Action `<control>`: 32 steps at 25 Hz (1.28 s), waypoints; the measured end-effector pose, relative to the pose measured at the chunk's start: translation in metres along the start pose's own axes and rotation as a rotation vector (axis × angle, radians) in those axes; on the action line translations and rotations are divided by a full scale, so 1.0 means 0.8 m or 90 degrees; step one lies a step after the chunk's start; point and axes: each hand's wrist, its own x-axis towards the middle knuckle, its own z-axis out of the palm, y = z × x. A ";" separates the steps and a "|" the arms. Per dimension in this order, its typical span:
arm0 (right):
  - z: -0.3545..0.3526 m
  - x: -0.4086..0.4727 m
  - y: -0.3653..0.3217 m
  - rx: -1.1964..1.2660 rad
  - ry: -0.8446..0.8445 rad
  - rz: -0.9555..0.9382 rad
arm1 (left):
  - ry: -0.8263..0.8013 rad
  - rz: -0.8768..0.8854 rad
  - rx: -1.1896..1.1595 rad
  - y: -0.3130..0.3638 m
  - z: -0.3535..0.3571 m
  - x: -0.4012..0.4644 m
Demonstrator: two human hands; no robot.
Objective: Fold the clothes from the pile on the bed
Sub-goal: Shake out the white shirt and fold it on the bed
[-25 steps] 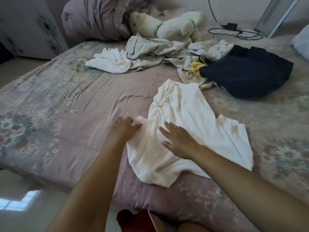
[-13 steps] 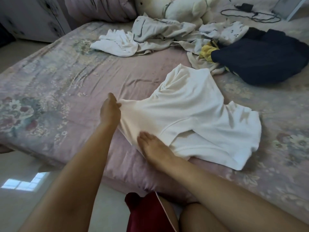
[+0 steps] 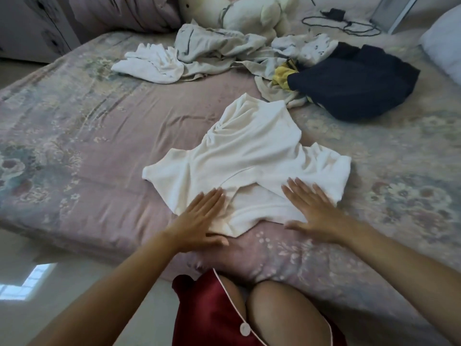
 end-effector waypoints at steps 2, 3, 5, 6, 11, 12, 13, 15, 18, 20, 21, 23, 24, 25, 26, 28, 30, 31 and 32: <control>0.003 -0.030 0.047 -0.059 -0.055 0.014 | -0.006 -0.013 -0.016 0.009 0.003 -0.010; 0.005 -0.035 0.062 -0.067 -0.064 0.008 | 0.014 -0.024 -0.028 0.010 0.000 -0.009; 0.009 -0.033 0.073 -0.123 0.003 -0.065 | 0.088 0.019 -0.007 0.019 -0.009 0.000; 0.009 -0.029 0.072 -0.131 0.043 -0.089 | 0.132 0.049 0.020 0.024 -0.010 0.004; 0.005 -0.043 0.069 0.018 0.228 -0.170 | 0.240 0.187 0.062 0.017 -0.034 -0.009; 0.008 -0.050 0.071 0.016 0.222 -0.188 | 0.235 0.231 0.075 0.013 -0.039 -0.014; 0.013 -0.055 0.075 -0.005 0.210 -0.209 | 0.213 0.275 0.095 0.010 -0.039 -0.020; 0.025 -0.062 0.085 -0.086 0.167 -0.238 | 0.153 0.282 0.148 0.009 -0.035 -0.027; 0.031 -0.059 0.095 -0.142 0.217 -0.205 | 0.121 0.120 0.153 0.012 -0.018 -0.027; 0.025 -0.056 0.094 -0.152 0.220 -0.196 | 0.136 0.071 0.150 0.019 -0.015 -0.022; 0.024 -0.055 0.095 -0.154 0.215 -0.208 | 0.154 0.069 0.168 0.020 -0.015 -0.021; 0.023 -0.063 0.098 -0.173 0.203 -0.258 | 0.171 0.133 0.224 0.020 -0.018 -0.019; 0.020 -0.069 0.097 -0.185 0.203 -0.284 | 0.163 0.177 0.225 0.020 -0.024 -0.020; 0.019 -0.075 0.097 -0.189 0.211 -0.304 | 0.149 0.212 0.197 0.019 -0.027 -0.022; 0.015 -0.082 0.095 -0.192 0.202 -0.317 | 0.129 0.230 0.164 0.018 -0.032 -0.024; 0.013 -0.089 0.091 -0.167 0.206 -0.335 | 0.082 0.230 0.112 0.017 -0.046 -0.027; 0.006 -0.079 0.091 -0.124 0.237 -0.359 | 0.022 0.207 0.094 0.014 -0.067 -0.015; -0.001 -0.068 0.094 -0.105 0.254 -0.365 | 0.026 0.178 0.094 0.007 -0.079 -0.001; -0.013 -0.052 0.096 -0.091 0.268 -0.357 | 0.045 0.126 0.093 -0.002 -0.092 0.020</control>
